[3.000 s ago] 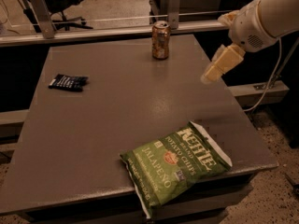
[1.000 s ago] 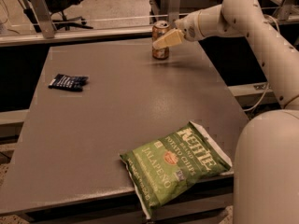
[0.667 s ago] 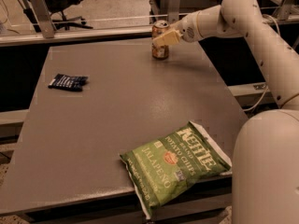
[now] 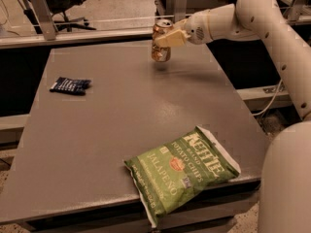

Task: Move orange can near rxbar blueberry

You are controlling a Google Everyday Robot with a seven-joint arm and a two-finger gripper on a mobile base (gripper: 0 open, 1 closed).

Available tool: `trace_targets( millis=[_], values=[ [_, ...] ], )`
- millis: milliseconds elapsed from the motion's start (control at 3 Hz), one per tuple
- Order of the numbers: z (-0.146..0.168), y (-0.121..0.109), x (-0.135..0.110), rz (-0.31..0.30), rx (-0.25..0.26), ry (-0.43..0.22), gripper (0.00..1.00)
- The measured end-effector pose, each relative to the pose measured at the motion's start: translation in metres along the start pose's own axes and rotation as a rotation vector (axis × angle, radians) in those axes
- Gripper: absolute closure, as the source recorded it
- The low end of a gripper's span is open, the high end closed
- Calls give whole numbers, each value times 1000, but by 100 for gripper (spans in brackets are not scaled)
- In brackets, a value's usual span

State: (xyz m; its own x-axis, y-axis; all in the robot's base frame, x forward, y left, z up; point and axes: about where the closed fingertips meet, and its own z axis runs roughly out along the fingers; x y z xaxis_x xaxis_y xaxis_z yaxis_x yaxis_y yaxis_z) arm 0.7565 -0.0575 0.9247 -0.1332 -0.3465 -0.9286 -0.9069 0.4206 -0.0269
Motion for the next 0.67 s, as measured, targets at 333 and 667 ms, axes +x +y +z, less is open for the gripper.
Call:
trace_targets(
  millis=[333,667],
  values=[
    [-8,45,-28,-111,-45,-37,100],
    [17,99,-38,-208,-99,-20,100]
  ],
)
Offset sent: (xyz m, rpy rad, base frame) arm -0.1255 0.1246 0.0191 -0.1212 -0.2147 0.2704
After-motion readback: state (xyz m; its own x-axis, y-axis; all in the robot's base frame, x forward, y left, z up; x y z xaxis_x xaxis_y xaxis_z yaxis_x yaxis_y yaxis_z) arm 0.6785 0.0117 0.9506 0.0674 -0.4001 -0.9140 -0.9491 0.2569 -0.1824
